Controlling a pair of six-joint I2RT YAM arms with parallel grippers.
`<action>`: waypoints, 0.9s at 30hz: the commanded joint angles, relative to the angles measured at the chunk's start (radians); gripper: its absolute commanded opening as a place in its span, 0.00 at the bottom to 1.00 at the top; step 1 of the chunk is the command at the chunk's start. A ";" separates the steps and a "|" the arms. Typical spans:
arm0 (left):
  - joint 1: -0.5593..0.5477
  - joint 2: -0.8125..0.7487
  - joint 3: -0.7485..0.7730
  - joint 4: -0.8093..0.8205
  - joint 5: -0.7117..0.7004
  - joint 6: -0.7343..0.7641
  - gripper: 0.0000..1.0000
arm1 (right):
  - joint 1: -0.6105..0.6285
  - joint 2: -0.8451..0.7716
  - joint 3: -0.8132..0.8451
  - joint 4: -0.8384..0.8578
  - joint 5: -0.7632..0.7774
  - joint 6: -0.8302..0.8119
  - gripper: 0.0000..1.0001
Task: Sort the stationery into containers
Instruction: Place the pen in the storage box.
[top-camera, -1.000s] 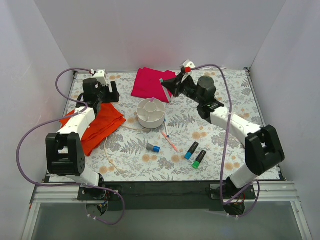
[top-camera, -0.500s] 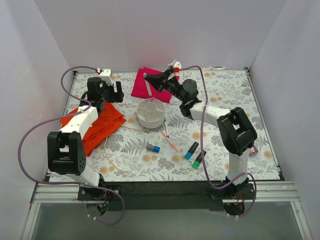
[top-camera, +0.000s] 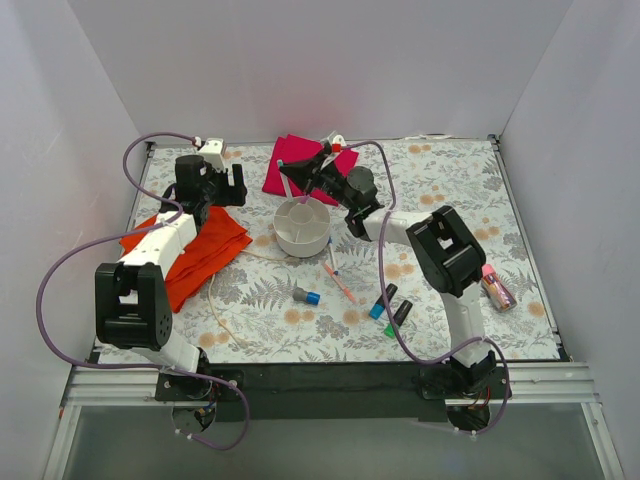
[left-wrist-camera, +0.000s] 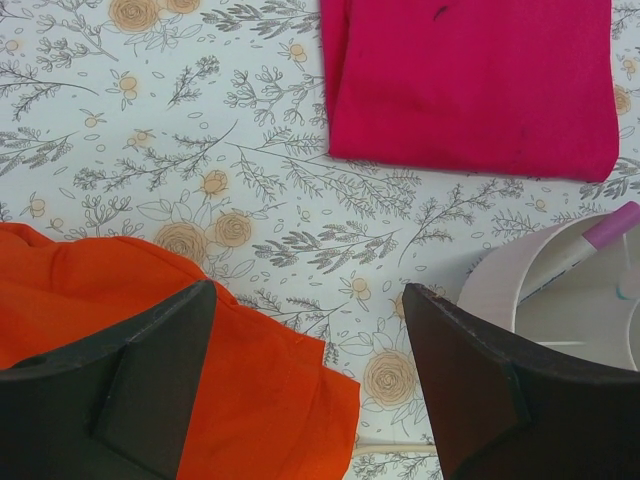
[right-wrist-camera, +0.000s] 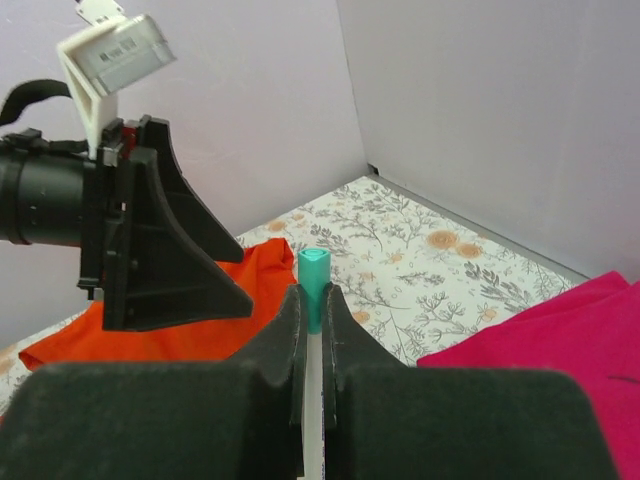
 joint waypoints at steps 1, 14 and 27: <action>-0.002 -0.020 -0.013 0.015 -0.010 0.009 0.76 | 0.003 0.033 0.065 0.073 0.014 0.001 0.01; -0.002 0.000 -0.004 0.026 -0.020 0.022 0.76 | 0.000 0.007 -0.022 0.058 -0.010 -0.006 0.51; -0.004 -0.049 -0.001 0.093 -0.037 0.017 0.76 | -0.161 -0.519 -0.315 -0.517 0.016 -0.198 0.40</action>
